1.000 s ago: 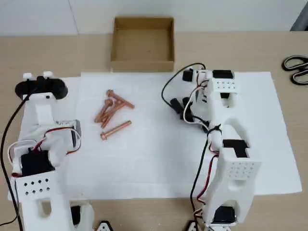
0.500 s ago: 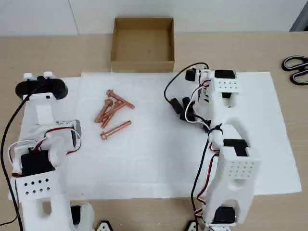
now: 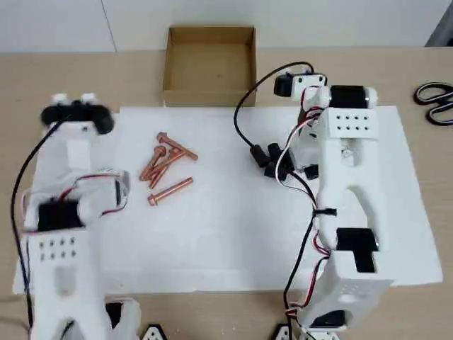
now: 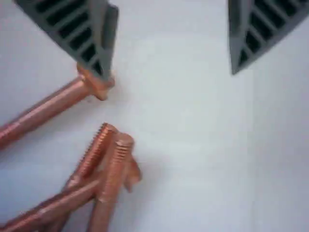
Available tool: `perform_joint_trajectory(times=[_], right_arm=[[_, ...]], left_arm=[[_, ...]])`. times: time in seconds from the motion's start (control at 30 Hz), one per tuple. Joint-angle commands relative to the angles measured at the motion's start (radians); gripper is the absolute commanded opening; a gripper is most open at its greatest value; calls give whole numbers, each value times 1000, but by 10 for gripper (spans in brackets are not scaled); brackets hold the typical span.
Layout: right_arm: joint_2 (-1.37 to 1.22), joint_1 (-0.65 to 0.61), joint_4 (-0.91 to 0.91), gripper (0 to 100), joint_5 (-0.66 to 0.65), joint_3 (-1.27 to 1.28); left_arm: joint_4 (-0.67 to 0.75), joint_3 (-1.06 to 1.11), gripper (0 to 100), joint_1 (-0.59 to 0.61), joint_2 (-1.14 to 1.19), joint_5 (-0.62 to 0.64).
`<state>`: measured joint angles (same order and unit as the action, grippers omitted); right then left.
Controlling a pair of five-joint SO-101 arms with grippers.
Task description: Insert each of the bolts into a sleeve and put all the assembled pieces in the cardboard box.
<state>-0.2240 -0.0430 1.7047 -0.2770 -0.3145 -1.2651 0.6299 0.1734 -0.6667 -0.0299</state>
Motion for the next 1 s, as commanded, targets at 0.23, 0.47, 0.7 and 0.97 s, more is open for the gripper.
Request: perform_joint_trajectory(times=[0.23, 0.47, 0.7, 0.97], right_arm=[[67, 41, 21, 6, -6, -46], [62, 50, 21, 6, -6, -46], [62, 50, 21, 6, -6, -46], [61, 50, 21, 6, -6, -46]], left_arm=[[-25, -512, 152, -92, 671, -92], [-41, -805, 152, -92, 1062, -92], [-124, -1021, 152, -92, 1280, -92], [-124, -1121, 152, -92, 1413, -89]])
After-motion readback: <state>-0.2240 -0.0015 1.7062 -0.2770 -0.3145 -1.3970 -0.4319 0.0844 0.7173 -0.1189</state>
